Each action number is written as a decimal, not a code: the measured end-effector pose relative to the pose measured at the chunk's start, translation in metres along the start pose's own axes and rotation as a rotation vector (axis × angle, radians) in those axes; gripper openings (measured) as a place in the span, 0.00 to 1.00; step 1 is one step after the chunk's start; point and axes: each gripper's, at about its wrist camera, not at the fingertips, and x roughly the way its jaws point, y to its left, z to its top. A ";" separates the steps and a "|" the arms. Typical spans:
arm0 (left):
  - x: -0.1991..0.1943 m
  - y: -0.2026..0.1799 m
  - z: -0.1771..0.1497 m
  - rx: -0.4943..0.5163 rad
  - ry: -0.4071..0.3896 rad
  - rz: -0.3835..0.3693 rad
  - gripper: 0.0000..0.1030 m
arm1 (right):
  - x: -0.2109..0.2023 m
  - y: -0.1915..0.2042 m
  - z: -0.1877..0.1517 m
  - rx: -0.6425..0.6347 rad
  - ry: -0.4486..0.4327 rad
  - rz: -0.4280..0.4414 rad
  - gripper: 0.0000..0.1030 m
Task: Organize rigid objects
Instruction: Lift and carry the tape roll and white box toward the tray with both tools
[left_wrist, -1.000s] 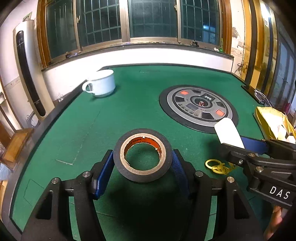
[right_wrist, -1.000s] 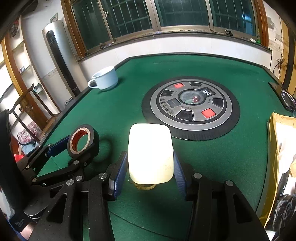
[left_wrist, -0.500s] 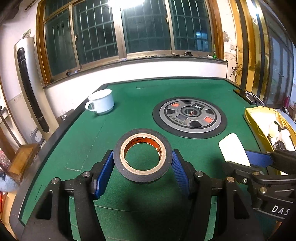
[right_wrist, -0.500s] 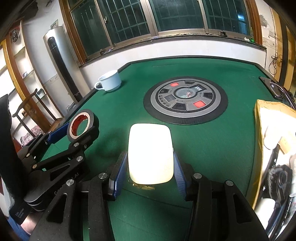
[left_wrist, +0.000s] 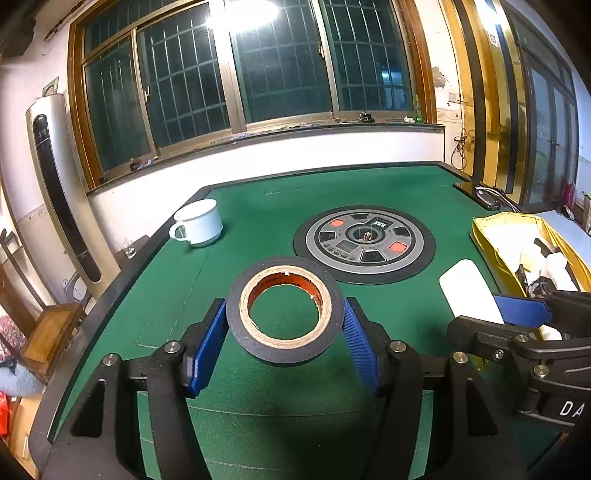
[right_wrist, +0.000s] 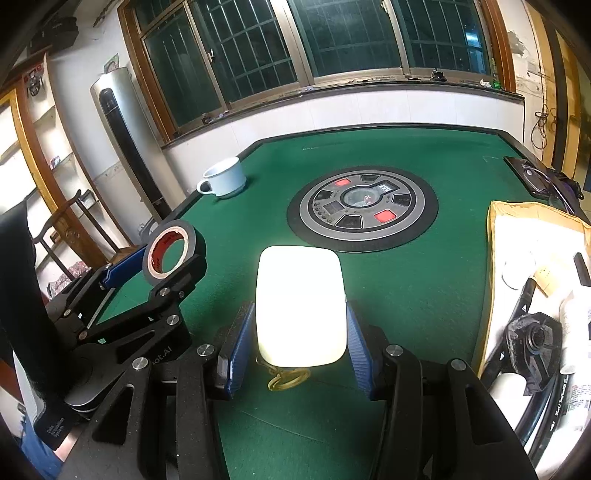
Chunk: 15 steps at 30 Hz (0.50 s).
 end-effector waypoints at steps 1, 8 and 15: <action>-0.001 -0.001 0.001 0.005 -0.003 0.000 0.60 | -0.001 -0.001 0.000 0.002 -0.002 0.002 0.42; -0.012 -0.012 0.003 0.033 -0.028 -0.002 0.60 | -0.015 -0.009 0.000 0.015 -0.033 0.012 0.42; -0.019 -0.034 0.008 0.071 -0.046 -0.025 0.60 | -0.031 -0.022 -0.002 0.038 -0.066 0.007 0.42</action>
